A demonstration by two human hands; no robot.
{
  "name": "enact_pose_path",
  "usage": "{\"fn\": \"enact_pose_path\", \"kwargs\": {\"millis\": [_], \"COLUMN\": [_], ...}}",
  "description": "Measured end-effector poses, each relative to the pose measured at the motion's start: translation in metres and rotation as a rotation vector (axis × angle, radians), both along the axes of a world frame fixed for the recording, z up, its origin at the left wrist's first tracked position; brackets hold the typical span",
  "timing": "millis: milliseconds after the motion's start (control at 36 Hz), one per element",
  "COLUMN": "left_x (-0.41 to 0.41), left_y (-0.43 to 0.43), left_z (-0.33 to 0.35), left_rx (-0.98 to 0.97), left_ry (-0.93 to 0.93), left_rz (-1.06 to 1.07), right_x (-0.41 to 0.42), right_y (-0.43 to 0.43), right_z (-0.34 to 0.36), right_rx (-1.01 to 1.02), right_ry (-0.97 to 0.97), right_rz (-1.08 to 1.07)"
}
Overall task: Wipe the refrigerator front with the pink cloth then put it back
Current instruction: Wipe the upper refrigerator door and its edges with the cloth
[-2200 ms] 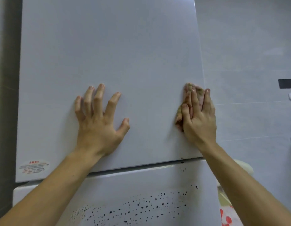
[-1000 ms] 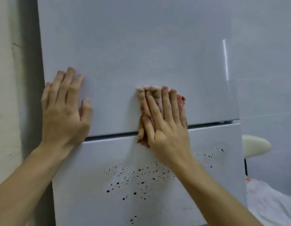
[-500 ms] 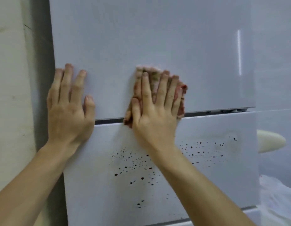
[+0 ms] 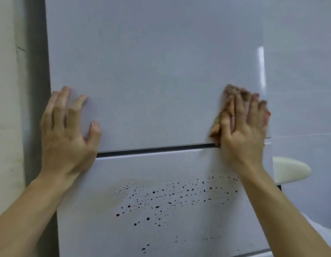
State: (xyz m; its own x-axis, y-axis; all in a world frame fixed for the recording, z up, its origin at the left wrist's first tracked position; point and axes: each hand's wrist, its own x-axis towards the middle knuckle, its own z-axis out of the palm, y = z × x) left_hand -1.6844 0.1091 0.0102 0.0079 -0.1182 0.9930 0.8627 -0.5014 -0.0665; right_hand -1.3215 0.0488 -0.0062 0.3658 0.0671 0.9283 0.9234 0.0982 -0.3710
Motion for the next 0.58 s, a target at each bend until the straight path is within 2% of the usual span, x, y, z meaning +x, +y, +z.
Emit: {"fn": "enact_pose_path", "kwargs": {"millis": [83,222,306,417,500,583], "left_x": [-0.002,-0.005,-0.006,-0.012,-0.017,-0.027], "left_y": [0.001,0.003,0.003,0.003,0.004,0.004], "left_z": [-0.001,-0.001,-0.001,-0.001,-0.001,-0.002], "left_rx": [-0.019,-0.016,-0.033,-0.045,-0.056,-0.060], "left_ry": [-0.003,0.008,0.012,0.031,0.049,0.026], "left_rz": [-0.006,-0.014,-0.026,-0.025,-0.039,-0.094], "right_x": [0.002,-0.037,-0.075,-0.158,-0.224,-0.266], "right_y": [-0.006,0.003,0.016,0.034,0.045,0.052], "right_z": [0.012,0.025,0.031,0.033,0.021,0.006], "right_rx": [-0.018,0.010,0.021,0.087,0.092,0.039], "right_ry": [0.273,0.315,0.190,-0.106,-0.379,-0.510], "right_rz": [0.048,0.022,-0.002,-0.017,0.049,0.105]}}
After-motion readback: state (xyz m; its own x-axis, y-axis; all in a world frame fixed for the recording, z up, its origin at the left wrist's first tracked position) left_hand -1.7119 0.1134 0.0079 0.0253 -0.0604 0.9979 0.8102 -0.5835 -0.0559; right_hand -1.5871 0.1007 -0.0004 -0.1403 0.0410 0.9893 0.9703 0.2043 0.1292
